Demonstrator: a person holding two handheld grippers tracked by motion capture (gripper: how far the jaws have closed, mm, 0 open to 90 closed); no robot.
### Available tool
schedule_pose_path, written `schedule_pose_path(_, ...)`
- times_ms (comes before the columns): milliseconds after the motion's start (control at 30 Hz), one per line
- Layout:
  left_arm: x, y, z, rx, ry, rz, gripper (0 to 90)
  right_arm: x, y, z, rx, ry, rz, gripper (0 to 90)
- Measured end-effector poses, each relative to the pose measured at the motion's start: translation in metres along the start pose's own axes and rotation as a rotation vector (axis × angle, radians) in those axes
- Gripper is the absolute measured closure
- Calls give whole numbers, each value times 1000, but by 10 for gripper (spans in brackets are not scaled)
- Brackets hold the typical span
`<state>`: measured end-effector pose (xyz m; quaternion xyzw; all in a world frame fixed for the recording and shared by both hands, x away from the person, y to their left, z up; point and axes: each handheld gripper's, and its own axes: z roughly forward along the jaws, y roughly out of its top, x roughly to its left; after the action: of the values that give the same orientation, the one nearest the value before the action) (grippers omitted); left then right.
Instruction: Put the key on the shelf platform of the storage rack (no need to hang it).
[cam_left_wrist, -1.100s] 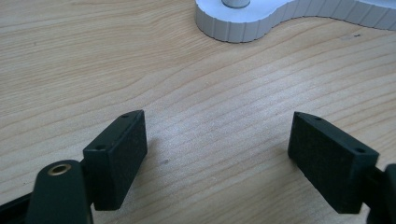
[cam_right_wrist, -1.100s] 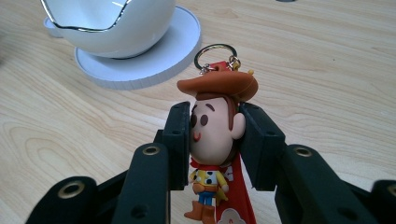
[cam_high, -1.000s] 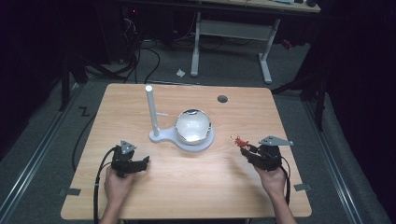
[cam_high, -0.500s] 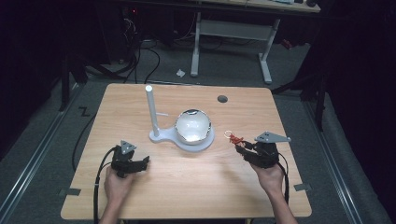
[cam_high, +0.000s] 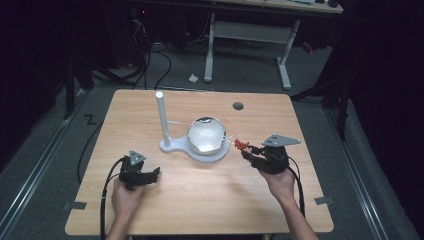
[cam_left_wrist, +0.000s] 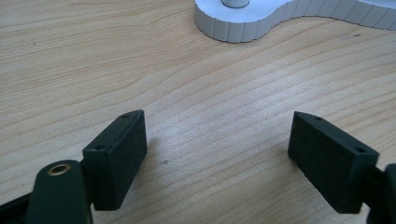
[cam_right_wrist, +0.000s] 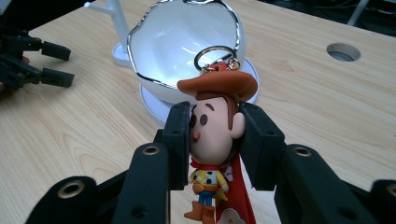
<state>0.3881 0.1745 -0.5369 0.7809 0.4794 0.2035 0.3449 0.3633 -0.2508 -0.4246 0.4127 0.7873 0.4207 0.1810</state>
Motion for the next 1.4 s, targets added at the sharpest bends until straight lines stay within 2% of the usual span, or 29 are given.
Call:
schedule_pose_path(233,0,0,0,1,0,1,200,7,16,11,-6,33,-35,662)
schedule_pose_path(600,0,0,0,0,0,1,200,15,40,30,-14,90,-59,662)
schedule_pose_path(1067,0,0,0,1,0,1,200,19,53,46,1,107,-61,663)
schedule_pose_path(1400,0,0,0,0,0,1,200,27,66,61,10,117,-86,663)
